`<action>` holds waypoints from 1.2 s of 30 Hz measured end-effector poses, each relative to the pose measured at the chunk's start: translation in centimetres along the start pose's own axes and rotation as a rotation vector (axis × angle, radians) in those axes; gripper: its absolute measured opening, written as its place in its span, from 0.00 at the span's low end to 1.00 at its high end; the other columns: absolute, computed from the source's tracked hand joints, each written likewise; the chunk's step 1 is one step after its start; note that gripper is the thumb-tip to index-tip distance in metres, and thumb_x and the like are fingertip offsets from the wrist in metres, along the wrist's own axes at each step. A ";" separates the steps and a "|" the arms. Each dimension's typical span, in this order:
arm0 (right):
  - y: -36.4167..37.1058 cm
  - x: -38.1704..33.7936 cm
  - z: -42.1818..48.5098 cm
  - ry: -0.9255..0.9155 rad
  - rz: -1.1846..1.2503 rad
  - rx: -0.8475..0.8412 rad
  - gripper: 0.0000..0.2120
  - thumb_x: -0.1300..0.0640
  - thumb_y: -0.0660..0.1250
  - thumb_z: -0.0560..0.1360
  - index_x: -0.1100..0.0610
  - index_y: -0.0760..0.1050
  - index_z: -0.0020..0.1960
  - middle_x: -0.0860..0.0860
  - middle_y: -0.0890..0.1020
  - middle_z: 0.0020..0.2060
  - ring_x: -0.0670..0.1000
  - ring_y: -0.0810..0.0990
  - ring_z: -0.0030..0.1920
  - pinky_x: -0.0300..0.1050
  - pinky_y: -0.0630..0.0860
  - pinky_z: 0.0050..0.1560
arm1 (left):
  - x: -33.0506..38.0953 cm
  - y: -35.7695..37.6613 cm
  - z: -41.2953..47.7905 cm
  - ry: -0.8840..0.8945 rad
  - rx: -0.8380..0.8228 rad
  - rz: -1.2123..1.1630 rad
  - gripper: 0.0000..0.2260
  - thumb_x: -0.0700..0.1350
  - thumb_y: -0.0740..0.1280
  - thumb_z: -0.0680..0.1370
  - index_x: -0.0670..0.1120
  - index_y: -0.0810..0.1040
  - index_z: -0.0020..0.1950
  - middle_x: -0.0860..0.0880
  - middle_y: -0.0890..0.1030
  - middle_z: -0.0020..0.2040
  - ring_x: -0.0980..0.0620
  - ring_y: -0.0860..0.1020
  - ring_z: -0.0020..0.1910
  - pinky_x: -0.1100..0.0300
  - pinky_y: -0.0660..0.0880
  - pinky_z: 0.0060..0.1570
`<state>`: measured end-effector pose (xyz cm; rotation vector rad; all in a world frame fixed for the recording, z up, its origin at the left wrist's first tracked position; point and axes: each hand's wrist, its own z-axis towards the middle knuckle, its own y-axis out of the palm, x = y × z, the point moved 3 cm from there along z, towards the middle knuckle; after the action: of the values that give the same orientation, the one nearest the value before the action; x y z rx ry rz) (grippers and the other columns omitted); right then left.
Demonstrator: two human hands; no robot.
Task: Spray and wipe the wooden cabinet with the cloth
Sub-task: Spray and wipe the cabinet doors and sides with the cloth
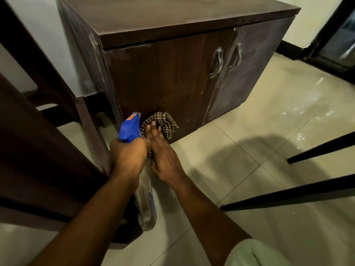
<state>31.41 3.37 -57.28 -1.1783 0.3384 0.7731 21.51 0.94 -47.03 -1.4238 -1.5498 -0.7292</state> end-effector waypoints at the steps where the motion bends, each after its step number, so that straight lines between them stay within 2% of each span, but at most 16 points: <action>1: -0.6 0.2 0.1 -0.005 -0.010 -0.006 0.34 0.62 0.53 0.74 0.54 0.43 0.77 0.47 0.44 0.76 0.54 0.45 0.78 0.49 0.51 0.76 | 0.0 0.0 0.0 0.012 -0.002 0.001 0.12 0.36 0.66 0.71 0.39 0.77 0.55 0.42 0.77 0.45 0.47 0.75 0.42 0.57 0.72 0.39; 4: -2.0 0.8 1.1 0.070 0.083 0.082 0.40 0.70 0.55 0.70 0.55 0.44 0.78 0.47 0.42 0.76 0.51 0.43 0.78 0.46 0.49 0.76 | 0.2 0.0 -0.1 0.043 0.006 -0.015 0.09 0.36 0.66 0.71 0.40 0.76 0.51 0.44 0.75 0.40 0.49 0.74 0.39 0.58 0.71 0.38; 8: -4.5 2.5 4.1 0.418 0.402 0.393 0.38 0.72 0.53 0.71 0.57 0.43 0.77 0.50 0.42 0.77 0.50 0.43 0.77 0.46 0.45 0.77 | 0.2 -0.2 0.3 0.053 0.002 -0.004 0.06 0.36 0.66 0.71 0.44 0.73 0.45 0.48 0.70 0.34 0.52 0.70 0.31 0.59 0.69 0.34; 10: -5.4 3.2 4.8 0.569 0.482 0.449 0.37 0.71 0.53 0.75 0.53 0.43 0.78 0.49 0.44 0.78 0.49 0.45 0.77 0.48 0.46 0.77 | 0.0 -0.2 0.4 0.047 0.001 0.007 0.05 0.37 0.66 0.72 0.44 0.73 0.45 0.48 0.69 0.33 0.53 0.68 0.30 0.60 0.68 0.32; 13: -5.0 2.8 4.8 0.608 0.499 0.454 0.38 0.73 0.54 0.74 0.53 0.44 0.78 0.48 0.44 0.78 0.48 0.45 0.77 0.50 0.48 0.77 | 0.0 0.2 0.6 0.049 -0.005 0.017 0.04 0.37 0.66 0.72 0.44 0.73 0.43 0.47 0.71 0.35 0.52 0.71 0.33 0.59 0.69 0.35; 15: -3.3 1.4 3.8 0.528 0.492 0.433 0.39 0.74 0.54 0.72 0.54 0.44 0.77 0.49 0.44 0.77 0.47 0.44 0.77 0.48 0.47 0.77 | -0.2 0.7 0.9 0.080 0.004 0.021 0.05 0.36 0.67 0.70 0.44 0.74 0.42 0.47 0.73 0.35 0.50 0.73 0.36 0.57 0.71 0.39; 17: -1.1 0.1 2.0 0.455 0.516 0.335 0.38 0.72 0.55 0.74 0.50 0.43 0.77 0.46 0.44 0.77 0.40 0.45 0.75 0.35 0.51 0.75 | -0.3 1.3 1.1 0.097 0.016 0.028 0.07 0.36 0.67 0.67 0.43 0.75 0.42 0.48 0.74 0.33 0.49 0.73 0.35 0.55 0.71 0.39; 19: 0.5 -0.2 0.4 0.472 0.523 0.221 0.36 0.67 0.56 0.78 0.50 0.42 0.78 0.42 0.44 0.76 0.32 0.45 0.70 0.18 0.48 0.64 | -0.3 1.8 1.3 0.099 0.020 0.034 0.07 0.36 0.67 0.66 0.43 0.75 0.43 0.48 0.74 0.33 0.49 0.73 0.34 0.55 0.72 0.38; 21: 0.7 -0.3 -0.3 0.464 0.491 0.165 0.35 0.66 0.56 0.78 0.50 0.41 0.78 0.43 0.43 0.77 0.35 0.45 0.71 0.16 0.45 0.60 | -0.4 1.9 1.5 0.102 0.014 0.044 0.06 0.36 0.67 0.68 0.44 0.75 0.42 0.47 0.74 0.35 0.49 0.73 0.35 0.56 0.72 0.38; 23: 0.0 0.2 0.0 0.485 0.542 0.191 0.33 0.67 0.55 0.78 0.53 0.45 0.78 0.47 0.51 0.77 0.39 0.54 0.72 0.17 0.52 0.61 | -0.6 1.8 1.5 0.099 0.016 0.041 0.06 0.36 0.67 0.69 0.43 0.76 0.45 0.46 0.75 0.37 0.49 0.74 0.36 0.57 0.71 0.38; 25: -1.7 2.1 1.2 0.666 0.671 0.291 0.27 0.64 0.54 0.81 0.57 0.50 0.78 0.55 0.69 0.69 0.45 0.72 0.61 0.26 0.68 0.55 | -0.5 1.6 1.5 0.102 0.004 0.025 0.07 0.36 0.67 0.69 0.42 0.75 0.46 0.46 0.74 0.36 0.50 0.73 0.35 0.57 0.70 0.37; 27: -3.6 4.7 2.7 0.817 0.625 0.349 0.32 0.68 0.53 0.79 0.52 0.45 0.78 0.58 0.66 0.70 0.49 0.73 0.55 0.41 0.71 0.57 | -0.5 1.4 1.5 0.109 0.003 0.021 0.06 0.34 0.66 0.69 0.43 0.73 0.42 0.47 0.71 0.34 0.51 0.70 0.33 0.59 0.68 0.34; 29: -5.2 6.8 3.5 0.881 0.580 0.358 0.36 0.70 0.52 0.78 0.49 0.42 0.78 0.61 0.63 0.72 0.55 0.75 0.56 0.48 0.73 0.55 | -0.5 1.1 1.4 0.096 0.011 0.014 0.07 0.34 0.66 0.70 0.45 0.71 0.39 0.48 0.70 0.34 0.52 0.70 0.32 0.59 0.68 0.34; 31: -5.9 7.2 3.4 0.864 0.553 0.356 0.34 0.71 0.51 0.78 0.51 0.43 0.78 0.63 0.65 0.71 0.61 0.74 0.62 0.50 0.71 0.56 | -0.4 1.0 1.4 0.083 0.008 0.017 0.07 0.34 0.66 0.70 0.45 0.72 0.40 0.48 0.71 0.34 0.51 0.70 0.32 0.59 0.68 0.34; 34: -4.1 6.1 2.2 0.800 0.500 0.323 0.32 0.70 0.54 0.78 0.54 0.49 0.78 0.60 0.66 0.72 0.55 0.71 0.65 0.51 0.69 0.66 | -0.5 1.2 1.7 0.078 -0.002 0.025 0.06 0.35 0.66 0.71 0.44 0.73 0.43 0.47 0.71 0.35 0.52 0.70 0.32 0.59 0.68 0.33; 36: -1.3 4.6 0.8 0.745 0.509 0.249 0.30 0.65 0.55 0.78 0.53 0.51 0.77 0.57 0.66 0.72 0.53 0.68 0.69 0.51 0.66 0.71 | -0.8 1.6 2.0 0.056 0.004 0.038 0.09 0.37 0.67 0.71 0.41 0.75 0.50 0.45 0.75 0.39 0.50 0.73 0.35 0.58 0.70 0.35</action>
<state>35.45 5.55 -58.86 -1.1175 1.3534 0.6687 22.60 2.57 -48.83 -1.4146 -1.4773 -0.7367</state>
